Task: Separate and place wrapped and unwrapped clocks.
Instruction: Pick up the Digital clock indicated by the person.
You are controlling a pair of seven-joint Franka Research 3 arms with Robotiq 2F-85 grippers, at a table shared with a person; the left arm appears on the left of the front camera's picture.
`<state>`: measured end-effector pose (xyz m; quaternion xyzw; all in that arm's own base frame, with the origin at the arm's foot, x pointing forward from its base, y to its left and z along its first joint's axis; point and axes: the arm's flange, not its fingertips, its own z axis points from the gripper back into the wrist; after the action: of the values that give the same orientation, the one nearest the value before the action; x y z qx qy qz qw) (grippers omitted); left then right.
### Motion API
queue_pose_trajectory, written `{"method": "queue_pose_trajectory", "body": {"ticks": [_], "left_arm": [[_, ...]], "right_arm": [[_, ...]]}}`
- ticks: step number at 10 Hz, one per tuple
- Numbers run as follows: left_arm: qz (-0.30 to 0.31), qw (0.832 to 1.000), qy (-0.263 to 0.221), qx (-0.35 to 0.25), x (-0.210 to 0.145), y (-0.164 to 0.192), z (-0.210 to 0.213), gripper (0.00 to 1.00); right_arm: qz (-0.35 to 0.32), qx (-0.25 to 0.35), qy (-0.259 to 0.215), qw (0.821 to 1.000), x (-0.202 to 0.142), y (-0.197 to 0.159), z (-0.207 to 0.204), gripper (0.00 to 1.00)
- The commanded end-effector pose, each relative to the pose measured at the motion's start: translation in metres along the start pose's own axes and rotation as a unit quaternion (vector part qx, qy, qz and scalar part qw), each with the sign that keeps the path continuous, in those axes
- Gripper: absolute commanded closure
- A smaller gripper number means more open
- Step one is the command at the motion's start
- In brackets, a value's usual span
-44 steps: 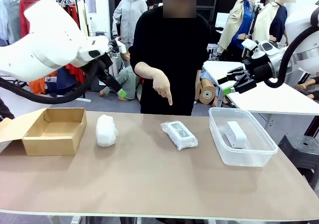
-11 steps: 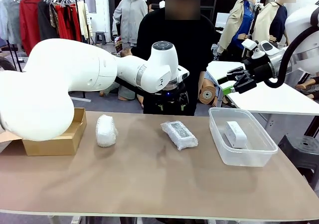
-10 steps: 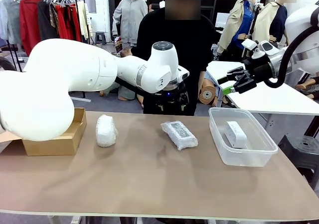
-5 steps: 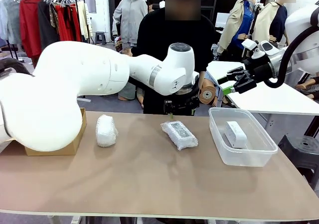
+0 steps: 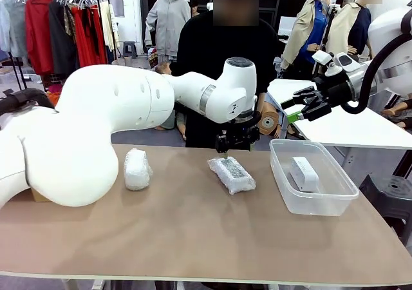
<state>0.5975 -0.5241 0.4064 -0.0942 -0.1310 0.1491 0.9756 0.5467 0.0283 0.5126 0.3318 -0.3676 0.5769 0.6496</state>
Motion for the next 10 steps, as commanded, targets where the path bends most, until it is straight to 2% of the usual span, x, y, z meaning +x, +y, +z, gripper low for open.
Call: {"method": "queue_pose_trajectory", "body": {"ticks": [1, 4, 10], "left_arm": [[0.014, 1.0, 0.017, -0.001, 0.013, -0.009, -0.013, 0.0], [0.014, 0.999, 0.014, 0.031, 0.011, -0.007, -0.029, 0.0], [0.014, 0.998, 0.038, 0.051, 0.005, -0.005, -0.063, 0.0]], "right_arm": [[0.001, -0.001, 0.001, 1.0, 0.001, 0.0, 0.001, 0.0], [0.001, -0.001, 0.001, 1.0, 0.001, 0.0, 0.001, 0.0], [0.001, -0.001, 0.001, 1.0, 0.001, 0.0, 0.001, 0.0]]}}
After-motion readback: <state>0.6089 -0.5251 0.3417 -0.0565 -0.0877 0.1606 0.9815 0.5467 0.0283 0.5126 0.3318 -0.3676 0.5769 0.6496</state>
